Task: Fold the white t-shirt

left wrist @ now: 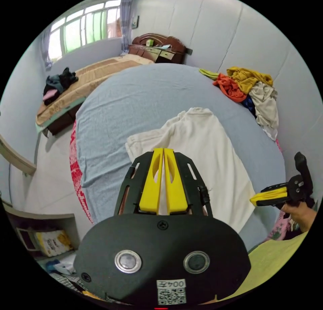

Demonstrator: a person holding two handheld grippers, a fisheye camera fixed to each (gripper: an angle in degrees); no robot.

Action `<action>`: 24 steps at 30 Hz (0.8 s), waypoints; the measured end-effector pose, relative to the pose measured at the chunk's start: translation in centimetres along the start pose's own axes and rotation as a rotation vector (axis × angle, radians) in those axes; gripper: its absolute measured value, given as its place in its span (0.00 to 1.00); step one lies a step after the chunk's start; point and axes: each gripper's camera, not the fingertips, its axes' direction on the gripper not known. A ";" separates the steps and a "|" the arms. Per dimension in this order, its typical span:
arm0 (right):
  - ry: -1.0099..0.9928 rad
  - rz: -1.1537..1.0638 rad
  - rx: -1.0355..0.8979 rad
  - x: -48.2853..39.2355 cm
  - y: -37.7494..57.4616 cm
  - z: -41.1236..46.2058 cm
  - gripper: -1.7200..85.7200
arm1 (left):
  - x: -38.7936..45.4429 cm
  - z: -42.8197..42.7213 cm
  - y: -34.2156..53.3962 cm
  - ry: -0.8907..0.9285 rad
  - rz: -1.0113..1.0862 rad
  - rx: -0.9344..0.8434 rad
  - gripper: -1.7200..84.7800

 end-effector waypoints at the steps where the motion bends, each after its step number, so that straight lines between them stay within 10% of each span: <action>1: 0.009 -0.009 -0.006 -0.7 -0.4 -0.2 0.01 | 0.1 0.7 -0.6 -0.032 0.008 -0.033 0.02; 17: -0.239 0.181 -0.111 -4.8 -3.8 -4.9 0.01 | -4.1 2.1 -2.1 0.106 -0.169 -0.167 0.02; 24: -0.417 0.338 0.080 -8.3 -2.5 -27.4 0.01 | -4.3 -0.4 -1.6 0.097 -0.208 -0.169 0.02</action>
